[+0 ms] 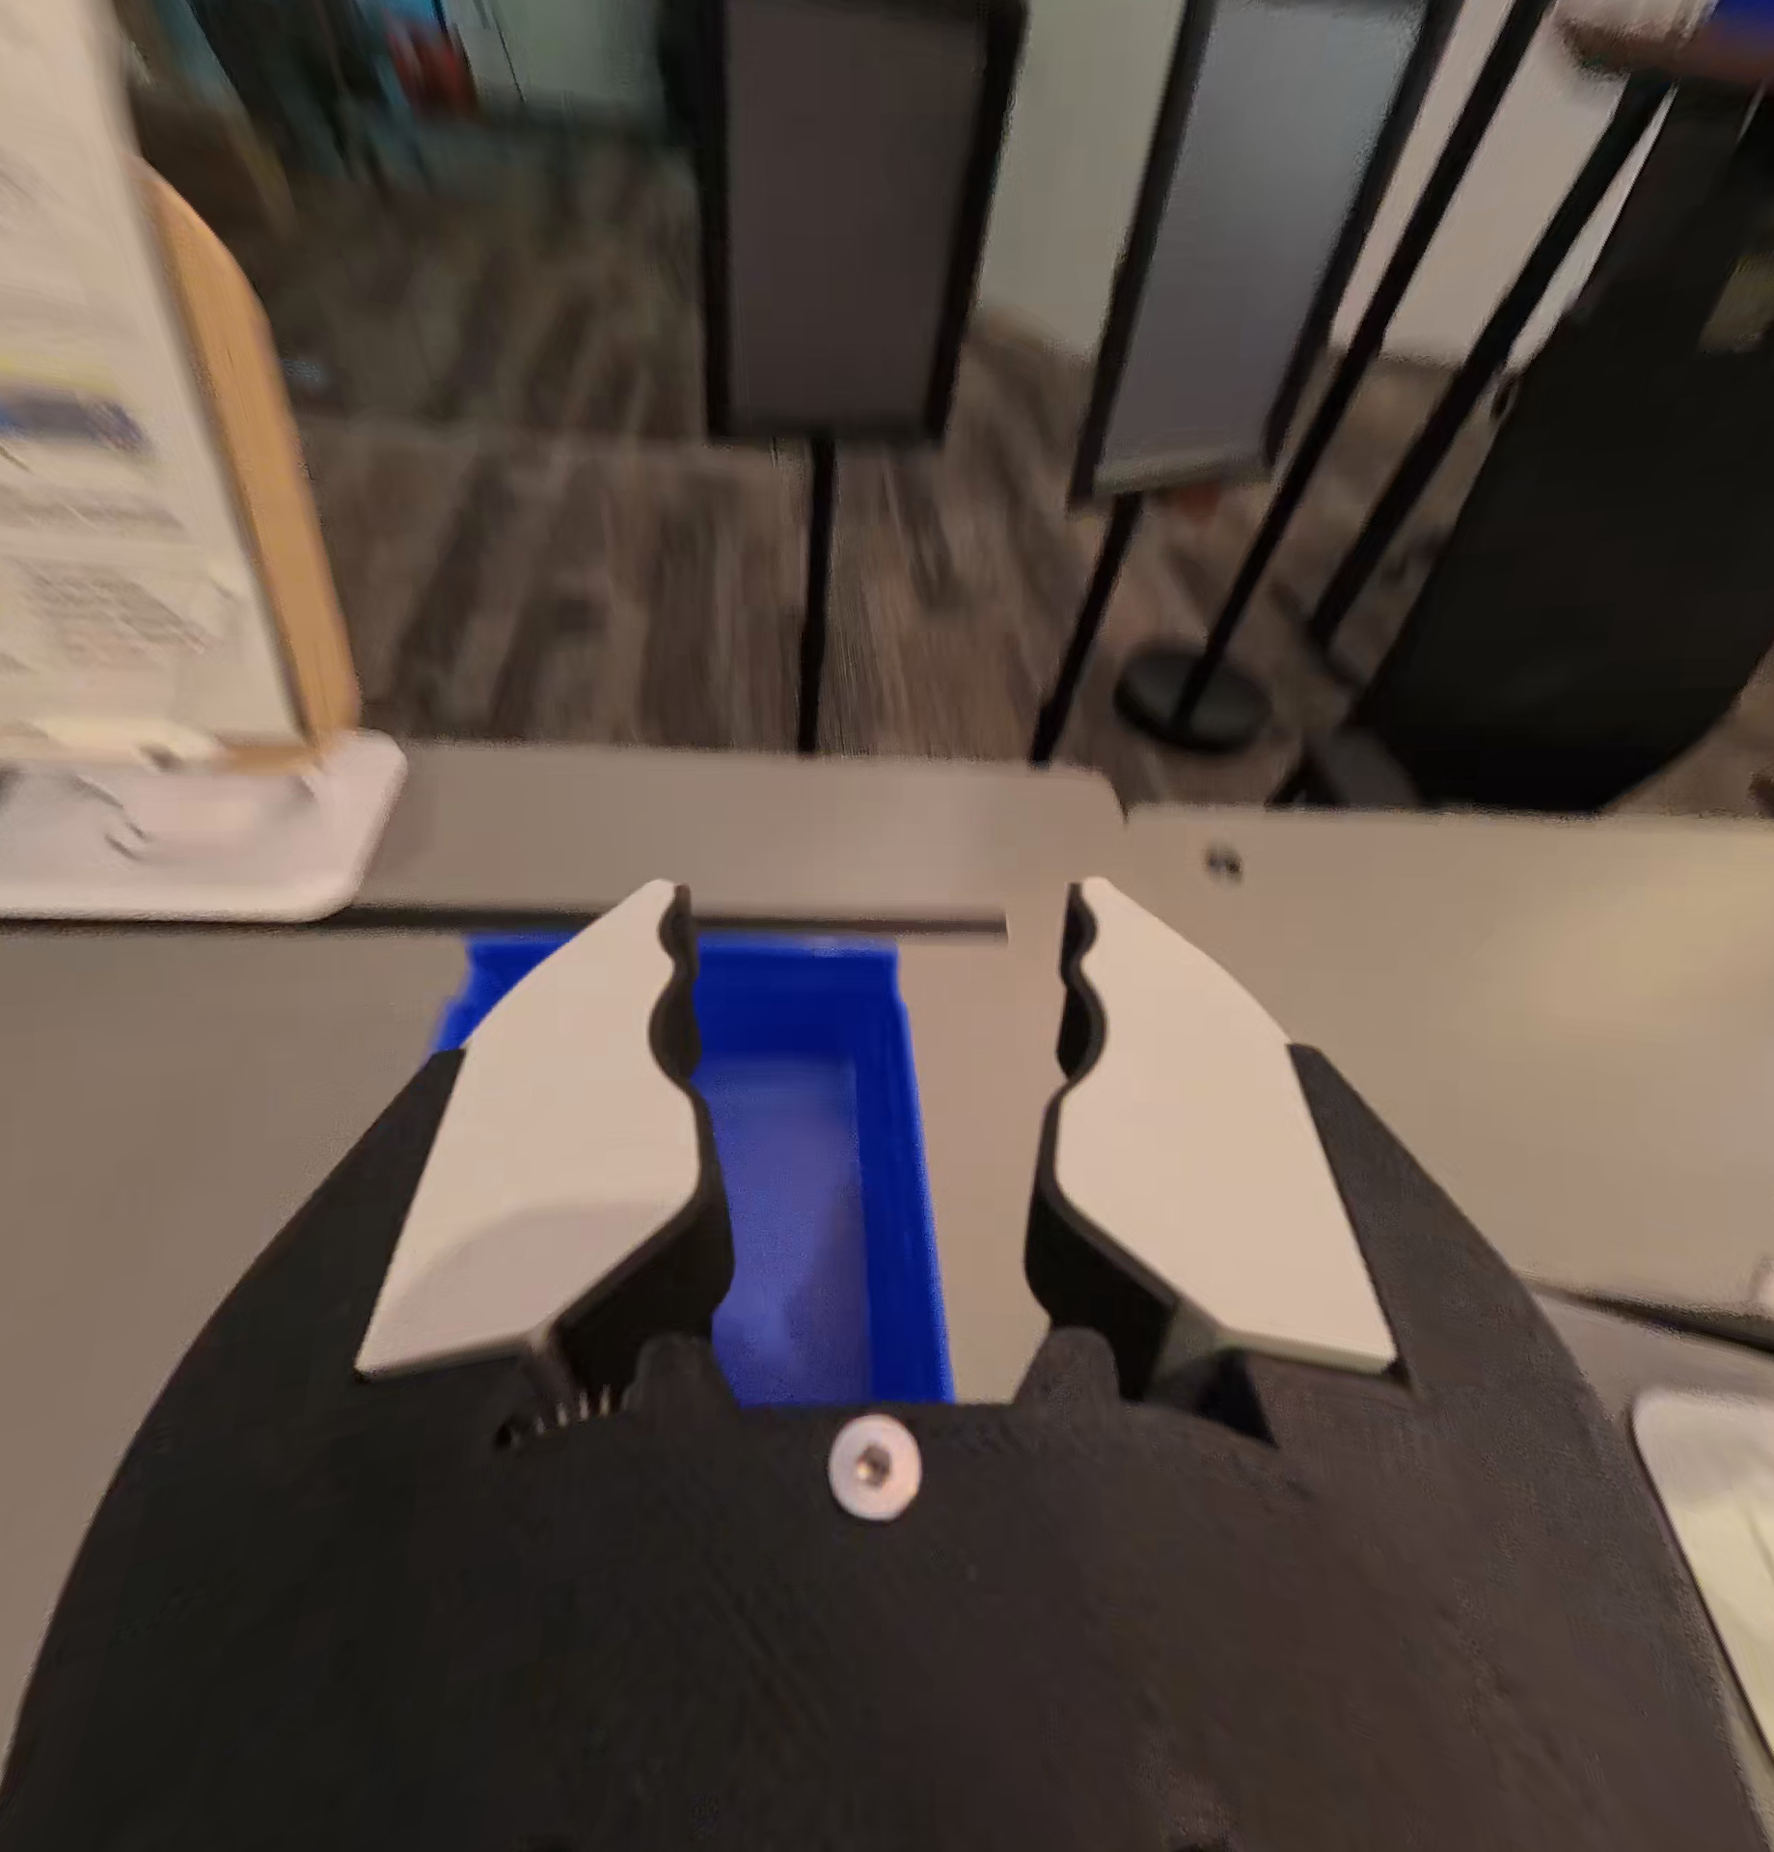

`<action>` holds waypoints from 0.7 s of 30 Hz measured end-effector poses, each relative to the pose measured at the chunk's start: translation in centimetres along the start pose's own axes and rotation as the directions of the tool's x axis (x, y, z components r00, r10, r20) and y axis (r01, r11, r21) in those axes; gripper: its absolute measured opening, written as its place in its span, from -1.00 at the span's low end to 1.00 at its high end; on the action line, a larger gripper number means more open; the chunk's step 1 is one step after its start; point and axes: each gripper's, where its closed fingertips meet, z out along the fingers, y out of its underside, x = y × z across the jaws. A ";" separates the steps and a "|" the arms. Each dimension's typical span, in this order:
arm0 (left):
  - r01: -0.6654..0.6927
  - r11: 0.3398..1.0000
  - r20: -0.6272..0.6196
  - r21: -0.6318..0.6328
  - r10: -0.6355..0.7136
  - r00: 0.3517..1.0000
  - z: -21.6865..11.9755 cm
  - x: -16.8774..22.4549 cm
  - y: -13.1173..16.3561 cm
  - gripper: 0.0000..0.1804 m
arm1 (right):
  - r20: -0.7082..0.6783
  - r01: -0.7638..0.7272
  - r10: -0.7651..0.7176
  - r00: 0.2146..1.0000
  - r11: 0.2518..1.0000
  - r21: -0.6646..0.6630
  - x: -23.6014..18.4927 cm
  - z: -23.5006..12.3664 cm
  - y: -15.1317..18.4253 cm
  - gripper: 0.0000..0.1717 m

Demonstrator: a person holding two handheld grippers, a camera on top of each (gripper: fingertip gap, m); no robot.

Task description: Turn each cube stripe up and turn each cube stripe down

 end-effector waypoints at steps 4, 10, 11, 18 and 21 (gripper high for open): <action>-0.131 0.991 0.017 0.037 0.131 0.991 1.6 7.0 -4.2 0.08 | 0.006 0.067 -0.070 0.998 0.968 0.241 -5.6 -4.7 -8.0 0.03; -0.277 0.953 0.121 0.126 0.262 0.957 6.5 14.9 -8.0 0.38 | 0.240 -0.017 -0.049 0.970 0.963 0.269 -16.5 -7.6 -12.5 0.33; -0.275 0.954 0.117 0.116 0.262 0.958 7.8 15.9 -7.5 0.38 | 0.261 -0.021 -0.047 0.964 0.967 0.254 -18.0 -7.3 -12.4 0.36; -0.140 0.986 0.150 -0.093 0.153 0.977 17.1 17.6 4.7 0.36 | 0.243 0.073 -0.076 0.967 0.997 0.022 -26.1 -1.1 -2.5 0.50; -0.137 0.982 0.231 -0.129 0.164 0.959 19.0 16.0 10.4 0.35 | 0.243 0.094 -0.075 0.967 0.993 -0.067 -28.1 1.3 3.2 0.50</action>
